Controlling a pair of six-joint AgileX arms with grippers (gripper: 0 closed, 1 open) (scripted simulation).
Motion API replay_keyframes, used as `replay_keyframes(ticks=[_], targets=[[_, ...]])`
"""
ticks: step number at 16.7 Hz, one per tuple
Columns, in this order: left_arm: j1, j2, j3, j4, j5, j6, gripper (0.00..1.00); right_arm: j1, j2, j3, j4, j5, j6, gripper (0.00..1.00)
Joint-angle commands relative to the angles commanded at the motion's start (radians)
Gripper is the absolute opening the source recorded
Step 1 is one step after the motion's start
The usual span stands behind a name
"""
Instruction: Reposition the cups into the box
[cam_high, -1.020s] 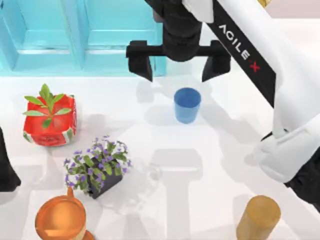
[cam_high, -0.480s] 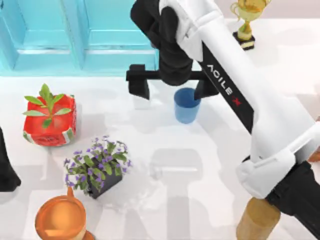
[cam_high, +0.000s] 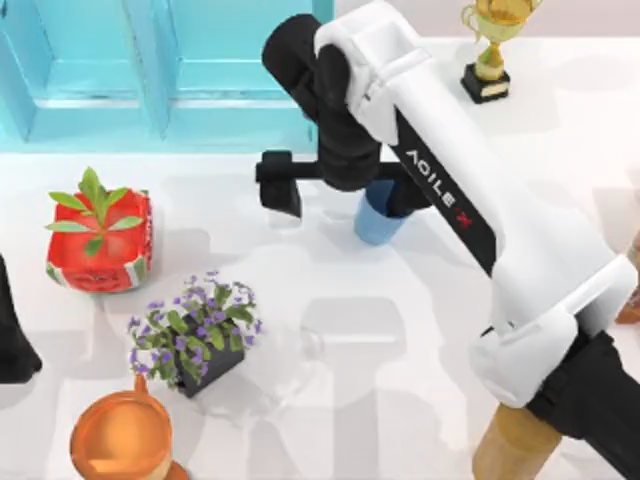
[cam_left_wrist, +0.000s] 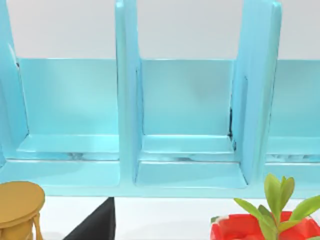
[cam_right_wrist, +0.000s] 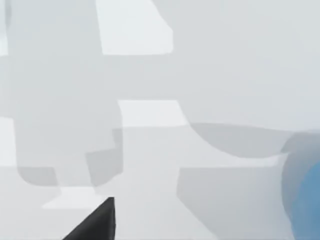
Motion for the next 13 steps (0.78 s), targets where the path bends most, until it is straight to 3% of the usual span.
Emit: replay_keyframes(ticks=[13], targets=[[0.000, 0.000, 0.000, 0.000, 0.000, 0.000, 1.00, 0.000, 0.000, 0.000, 0.000, 0.000, 0.000, 0.02]])
